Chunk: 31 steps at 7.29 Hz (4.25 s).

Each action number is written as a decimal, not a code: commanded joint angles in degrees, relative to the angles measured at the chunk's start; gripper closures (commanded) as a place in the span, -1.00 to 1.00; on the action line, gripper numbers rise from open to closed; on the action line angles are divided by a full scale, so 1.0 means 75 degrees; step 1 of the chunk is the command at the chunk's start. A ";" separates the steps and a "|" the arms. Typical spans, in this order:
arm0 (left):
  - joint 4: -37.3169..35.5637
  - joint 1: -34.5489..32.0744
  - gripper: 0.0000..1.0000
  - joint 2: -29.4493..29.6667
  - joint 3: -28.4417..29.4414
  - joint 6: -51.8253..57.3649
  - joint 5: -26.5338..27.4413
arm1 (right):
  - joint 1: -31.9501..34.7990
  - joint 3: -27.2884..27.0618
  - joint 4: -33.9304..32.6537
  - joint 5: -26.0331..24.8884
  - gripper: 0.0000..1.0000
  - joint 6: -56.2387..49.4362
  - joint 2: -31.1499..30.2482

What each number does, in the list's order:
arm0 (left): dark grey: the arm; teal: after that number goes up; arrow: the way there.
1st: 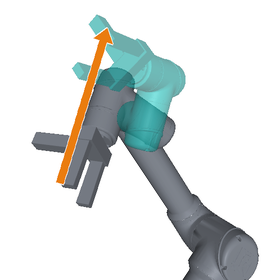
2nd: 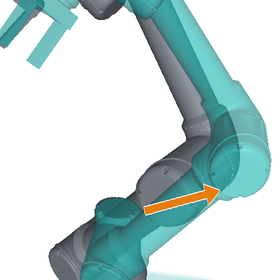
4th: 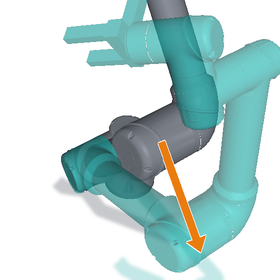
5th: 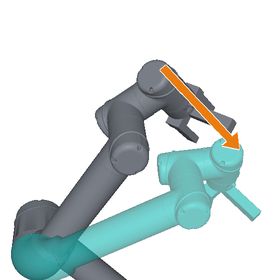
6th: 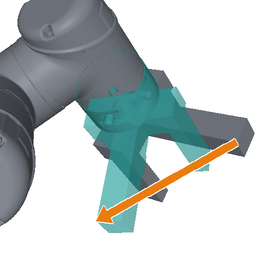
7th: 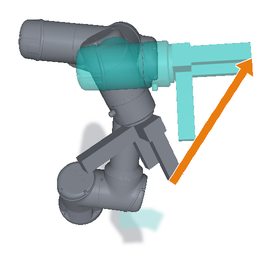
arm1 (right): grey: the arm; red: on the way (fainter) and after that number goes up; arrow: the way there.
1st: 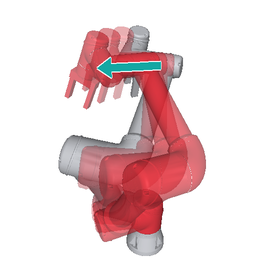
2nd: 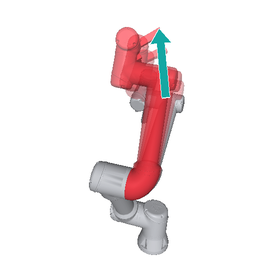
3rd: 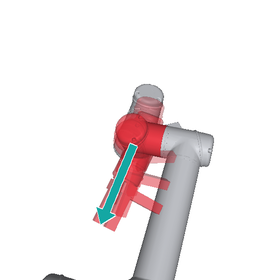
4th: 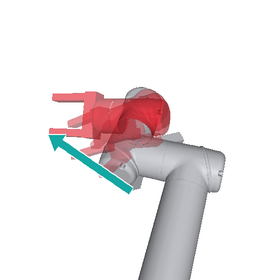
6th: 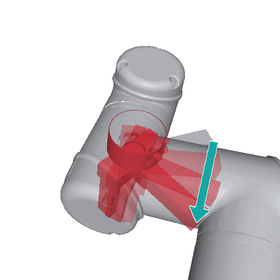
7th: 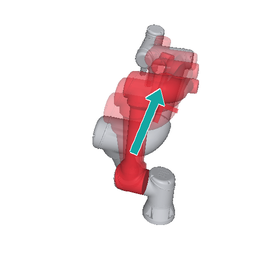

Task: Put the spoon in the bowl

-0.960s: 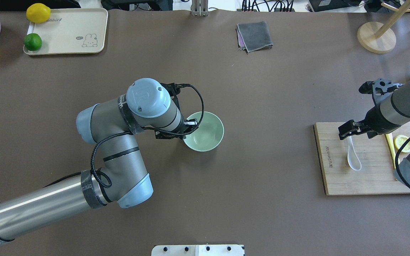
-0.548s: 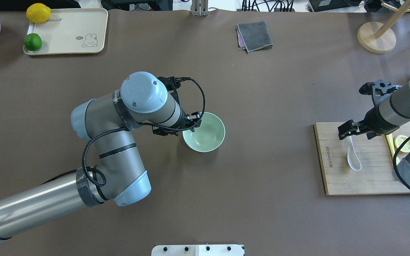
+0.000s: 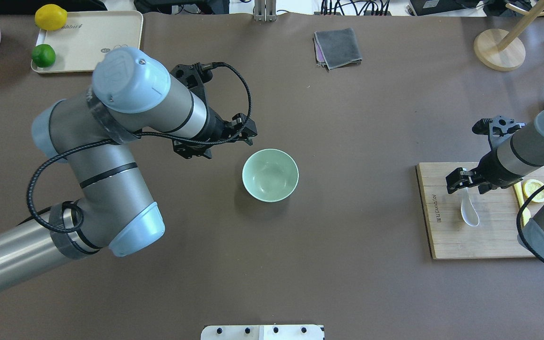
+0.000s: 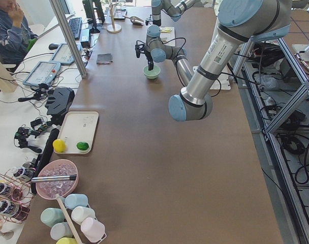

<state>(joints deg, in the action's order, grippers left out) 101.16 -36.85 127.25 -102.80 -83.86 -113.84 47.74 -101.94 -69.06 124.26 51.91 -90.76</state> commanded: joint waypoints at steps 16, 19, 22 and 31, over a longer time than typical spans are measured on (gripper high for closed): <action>-0.0070 -0.2153 -0.96 -0.3842 -0.1928 0.4337 -0.1357 | -0.2391 0.1886 -0.1057 -0.2925 -0.94 0.4573 0.5903; -0.0082 -0.2165 -0.96 -0.3830 -0.1844 0.4349 -0.1380 | -0.1939 0.1115 -0.1162 -0.2497 -1.00 0.4330 0.5378; -0.0070 -0.2294 -0.96 -0.4145 -0.1912 0.4899 -0.1368 | -0.0032 -0.0081 -0.1174 -0.0668 -1.00 0.2203 0.3261; -0.0246 -0.6379 -0.96 -0.5752 0.0378 1.0787 -0.3244 | 0.4646 0.0301 -0.2777 0.1641 -1.00 -0.5906 0.0629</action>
<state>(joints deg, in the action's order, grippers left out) 99.37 -80.94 84.15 -104.44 -9.76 -138.33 78.53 -101.49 -86.75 134.95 15.75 -85.90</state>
